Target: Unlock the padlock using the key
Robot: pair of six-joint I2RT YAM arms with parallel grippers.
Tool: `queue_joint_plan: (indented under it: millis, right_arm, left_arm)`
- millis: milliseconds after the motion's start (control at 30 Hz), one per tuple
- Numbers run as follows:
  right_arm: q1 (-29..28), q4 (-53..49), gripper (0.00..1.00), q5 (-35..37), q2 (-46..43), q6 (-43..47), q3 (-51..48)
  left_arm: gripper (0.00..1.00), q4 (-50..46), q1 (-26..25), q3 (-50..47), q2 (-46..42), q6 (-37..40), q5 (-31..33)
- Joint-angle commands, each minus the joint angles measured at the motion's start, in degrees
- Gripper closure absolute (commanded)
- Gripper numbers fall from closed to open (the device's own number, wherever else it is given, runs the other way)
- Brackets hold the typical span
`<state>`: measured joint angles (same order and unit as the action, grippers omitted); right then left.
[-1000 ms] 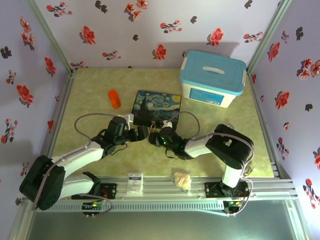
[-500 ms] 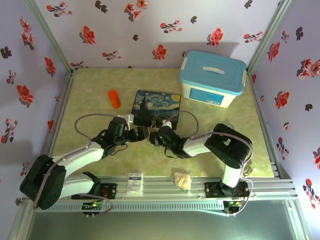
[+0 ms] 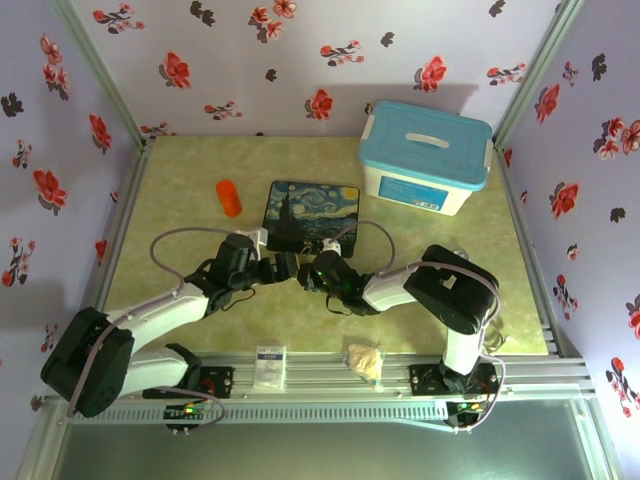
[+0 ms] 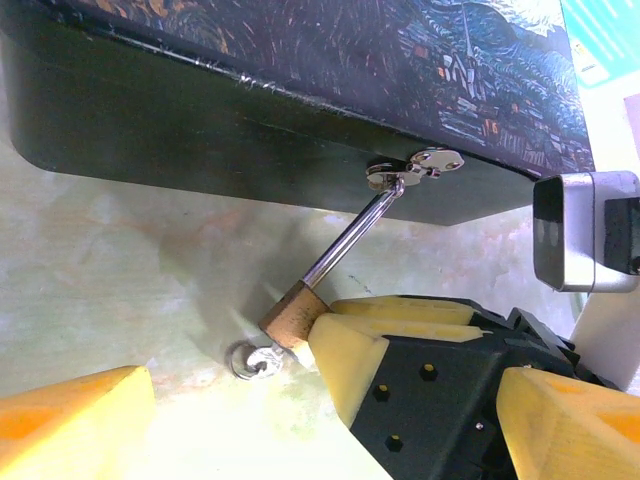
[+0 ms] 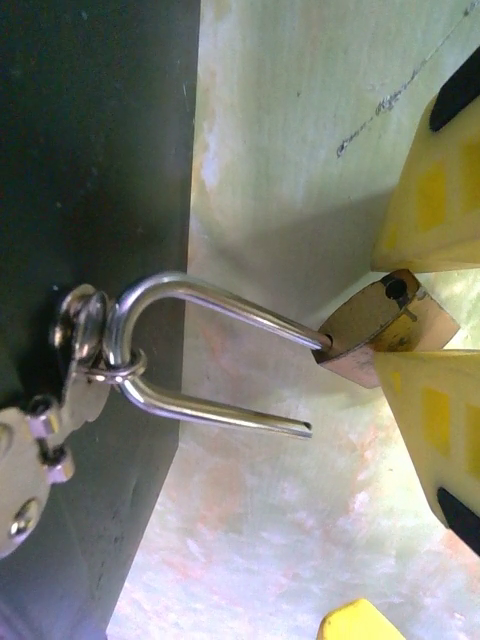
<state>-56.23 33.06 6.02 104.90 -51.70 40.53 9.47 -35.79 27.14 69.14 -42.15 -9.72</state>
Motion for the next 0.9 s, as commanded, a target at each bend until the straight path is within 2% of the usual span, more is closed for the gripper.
queue_joint_plan:
  millis: [0, 233, 367, 467, 667, 867]
  right_arm:
    - [0.12, -0.61, 0.8, -1.73, 1.54, -1.04, -2.19]
    - [0.24, 3.0, 0.83, -2.62, 0.21, -1.42, -4.47]
    - [0.37, 3.86, 0.84, -1.02, -0.63, -2.31, -5.93]
    - [0.39, -0.12, 0.85, -0.23, -2.15, -1.36, -5.11]
    - [0.39, 0.87, 0.85, 0.3, -3.63, -0.06, -5.82]
    - [1.8, 12.48, 0.88, -1.38, -1.17, -4.64, -9.17]
  left_arm:
    - [0.11, 1.69, 0.0, -0.35, 0.32, -0.3, -0.78]
    - [0.12, 2.56, 0.11, -0.93, 1.14, -0.17, -0.2]
    - [0.27, 3.43, 0.08, -1.12, 3.26, 0.1, -0.14]
    - [0.28, 3.45, 0.02, -1.05, 3.87, 0.23, -0.02]
    - [0.3, 4.06, 0.01, -0.81, 5.64, 0.85, 0.75]
    - [0.3, -0.31, 0.1, 3.69, 3.84, 3.8, 3.03]
